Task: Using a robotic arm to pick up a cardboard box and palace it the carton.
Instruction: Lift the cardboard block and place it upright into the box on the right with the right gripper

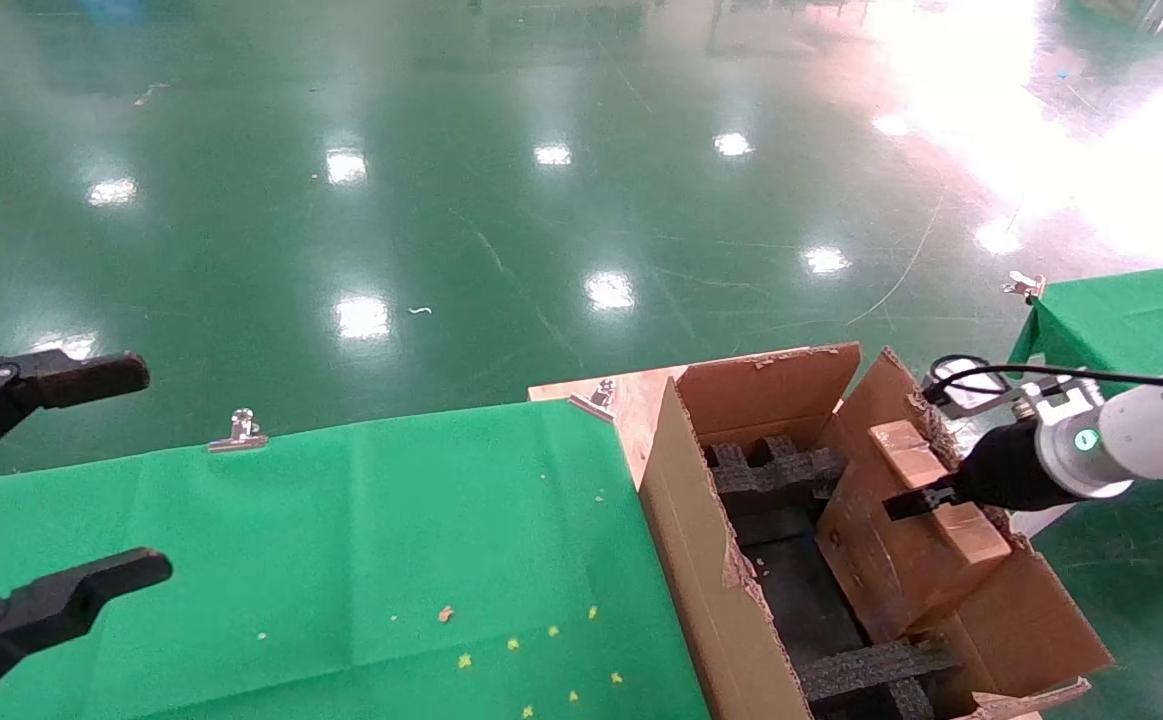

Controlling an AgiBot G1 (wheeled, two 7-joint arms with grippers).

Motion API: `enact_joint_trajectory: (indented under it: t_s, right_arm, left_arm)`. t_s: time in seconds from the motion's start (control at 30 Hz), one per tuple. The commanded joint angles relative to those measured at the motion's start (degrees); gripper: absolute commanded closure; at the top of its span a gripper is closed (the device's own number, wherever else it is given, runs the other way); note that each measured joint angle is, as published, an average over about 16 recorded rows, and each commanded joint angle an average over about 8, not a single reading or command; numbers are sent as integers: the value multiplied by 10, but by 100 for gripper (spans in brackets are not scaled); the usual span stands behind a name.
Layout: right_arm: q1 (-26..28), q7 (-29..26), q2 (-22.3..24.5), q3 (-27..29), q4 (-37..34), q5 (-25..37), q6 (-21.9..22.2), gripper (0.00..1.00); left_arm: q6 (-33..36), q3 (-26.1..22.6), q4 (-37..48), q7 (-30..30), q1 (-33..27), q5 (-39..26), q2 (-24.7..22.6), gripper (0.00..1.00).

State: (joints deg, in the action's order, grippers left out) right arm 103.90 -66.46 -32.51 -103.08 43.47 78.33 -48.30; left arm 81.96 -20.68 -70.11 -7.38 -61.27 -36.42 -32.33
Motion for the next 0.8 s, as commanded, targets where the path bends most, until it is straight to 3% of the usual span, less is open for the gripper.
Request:
enact_joint_trajectory:
  t_s: [0.03, 0.8]
  right_arm:
    - [-9, -2, -6, -1, -6, -1, 8, 100]
    - [-114, 85, -84, 21, -140, -73, 30, 100]
  left_arm:
    - [0, 0, 0, 0, 0, 0, 0, 0]
    - [0, 0, 0, 0, 0, 0, 0, 0]
